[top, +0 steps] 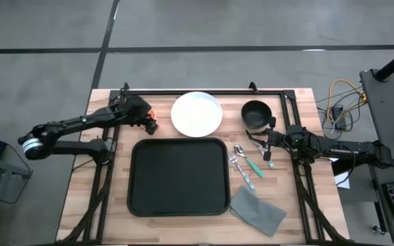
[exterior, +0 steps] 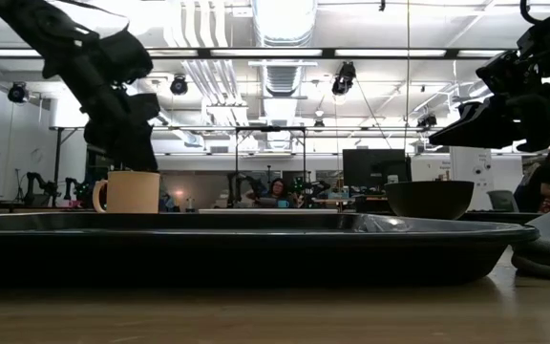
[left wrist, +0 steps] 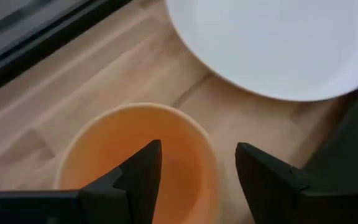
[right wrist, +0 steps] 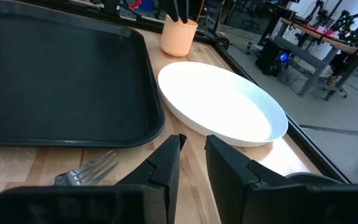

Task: Set up tray
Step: Put the orange cup on the black tray

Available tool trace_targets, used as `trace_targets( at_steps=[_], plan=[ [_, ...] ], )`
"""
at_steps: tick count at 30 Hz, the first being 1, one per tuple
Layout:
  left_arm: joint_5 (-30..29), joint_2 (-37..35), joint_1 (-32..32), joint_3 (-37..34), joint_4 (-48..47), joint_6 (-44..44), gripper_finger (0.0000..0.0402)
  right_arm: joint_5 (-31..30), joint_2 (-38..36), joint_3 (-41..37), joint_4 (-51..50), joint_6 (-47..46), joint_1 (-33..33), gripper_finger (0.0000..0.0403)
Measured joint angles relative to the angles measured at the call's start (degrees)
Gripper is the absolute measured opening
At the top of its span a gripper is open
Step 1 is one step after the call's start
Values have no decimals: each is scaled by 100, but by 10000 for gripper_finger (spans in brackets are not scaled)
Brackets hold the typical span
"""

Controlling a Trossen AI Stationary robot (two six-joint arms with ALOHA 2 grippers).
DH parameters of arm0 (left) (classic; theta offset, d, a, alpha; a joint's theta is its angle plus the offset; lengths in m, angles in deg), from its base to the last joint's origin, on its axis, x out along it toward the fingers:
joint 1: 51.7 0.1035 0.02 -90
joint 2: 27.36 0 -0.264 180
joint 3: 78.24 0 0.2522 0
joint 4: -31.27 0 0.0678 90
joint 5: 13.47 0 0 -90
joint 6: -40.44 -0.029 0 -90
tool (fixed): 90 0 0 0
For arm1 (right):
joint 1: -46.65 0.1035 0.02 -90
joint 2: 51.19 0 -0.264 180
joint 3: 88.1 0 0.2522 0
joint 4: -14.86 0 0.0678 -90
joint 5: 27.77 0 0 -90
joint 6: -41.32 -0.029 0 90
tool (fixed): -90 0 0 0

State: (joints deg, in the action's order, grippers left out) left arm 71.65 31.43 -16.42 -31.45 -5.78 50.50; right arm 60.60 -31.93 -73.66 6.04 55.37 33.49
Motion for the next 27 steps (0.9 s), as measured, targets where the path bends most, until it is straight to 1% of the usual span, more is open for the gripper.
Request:
trace_targets(
  at_steps=[4,12,14,17,19,22,23,27],
  plan=[
    [5,218,-3,8,-15,4,173,0,0,1,1,-1,1,68],
    [13,508,-1,143,-16,5,169,0,2,-2,0,6,-1,68],
    [20,537,-2,198,-100,7,159,0,2,-1,0,6,1,68],
    [25,527,-6,255,-281,-15,124,0,2,0,0,5,1,68],
    [25,524,-6,255,-397,-82,89,0,2,-1,1,-9,-1,68],
    [27,524,-6,255,-526,-244,26,2,2,0,-1,-5,1,68],
    [26,524,-6,252,-536,-270,14,2,1,1,1,-10,0,68],
    [25,524,-6,252,-533,-291,7,2,2,-1,0,-9,0,68]
  ],
)
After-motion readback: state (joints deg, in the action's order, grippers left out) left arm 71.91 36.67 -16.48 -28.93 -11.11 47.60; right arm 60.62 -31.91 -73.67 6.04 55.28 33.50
